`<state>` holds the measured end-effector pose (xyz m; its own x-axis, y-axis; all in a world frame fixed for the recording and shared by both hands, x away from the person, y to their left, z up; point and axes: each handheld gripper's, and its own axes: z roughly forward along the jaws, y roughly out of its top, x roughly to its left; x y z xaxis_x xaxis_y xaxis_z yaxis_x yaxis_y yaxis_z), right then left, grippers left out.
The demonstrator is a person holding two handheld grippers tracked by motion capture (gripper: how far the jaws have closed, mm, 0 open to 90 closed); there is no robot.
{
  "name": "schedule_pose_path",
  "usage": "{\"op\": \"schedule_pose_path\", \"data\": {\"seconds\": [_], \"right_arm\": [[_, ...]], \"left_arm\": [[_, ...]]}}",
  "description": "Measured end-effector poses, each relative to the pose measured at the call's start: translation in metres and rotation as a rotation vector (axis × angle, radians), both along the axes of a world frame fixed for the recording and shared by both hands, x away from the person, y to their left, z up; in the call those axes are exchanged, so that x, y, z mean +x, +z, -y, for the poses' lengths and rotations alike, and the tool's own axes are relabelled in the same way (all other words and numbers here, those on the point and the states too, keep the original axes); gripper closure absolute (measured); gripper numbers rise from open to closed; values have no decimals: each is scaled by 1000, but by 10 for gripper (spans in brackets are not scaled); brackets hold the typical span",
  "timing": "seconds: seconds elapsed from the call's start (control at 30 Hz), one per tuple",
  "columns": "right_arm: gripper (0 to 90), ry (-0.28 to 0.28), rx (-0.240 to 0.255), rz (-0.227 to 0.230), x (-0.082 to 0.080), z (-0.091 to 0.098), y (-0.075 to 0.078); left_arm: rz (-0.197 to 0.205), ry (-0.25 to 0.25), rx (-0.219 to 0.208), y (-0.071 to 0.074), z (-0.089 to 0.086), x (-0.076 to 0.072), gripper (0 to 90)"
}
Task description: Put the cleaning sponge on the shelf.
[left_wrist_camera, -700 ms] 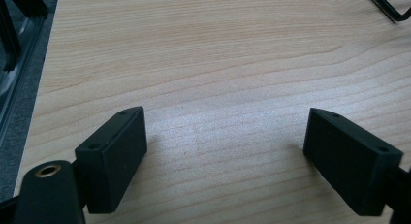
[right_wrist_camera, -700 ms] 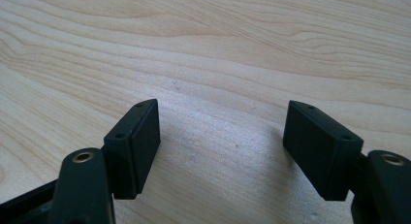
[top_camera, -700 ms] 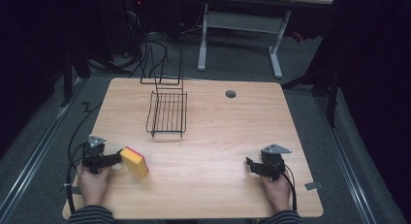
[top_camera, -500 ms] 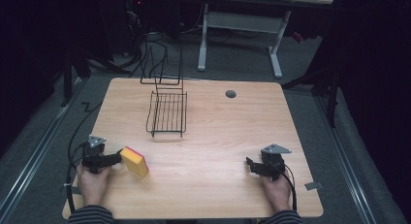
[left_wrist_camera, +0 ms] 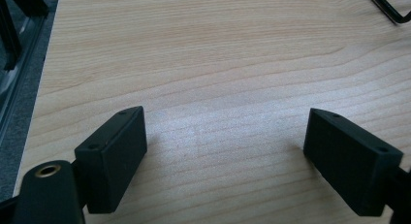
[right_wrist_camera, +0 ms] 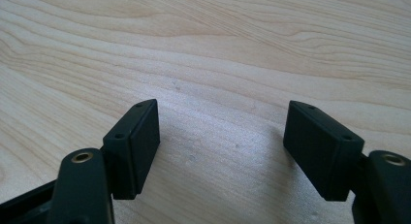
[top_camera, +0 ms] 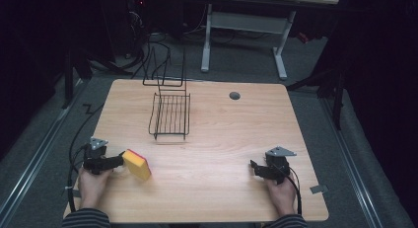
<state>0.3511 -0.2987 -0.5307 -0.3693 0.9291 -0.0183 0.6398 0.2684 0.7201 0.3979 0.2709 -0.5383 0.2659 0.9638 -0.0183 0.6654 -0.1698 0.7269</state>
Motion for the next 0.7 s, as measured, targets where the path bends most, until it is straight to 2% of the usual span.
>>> {"op": "schedule_pose_path", "data": {"seconds": [0.4, 0.7], "right_arm": [[289, 2, -1, 0, 0, 0, 0], [288, 2, -1, 0, 0, 0, 0]], "left_arm": [[0, -2, 0, 0, 1, 0, 159], [-3, -2, -19, 1, 1, -1, 160]]}}
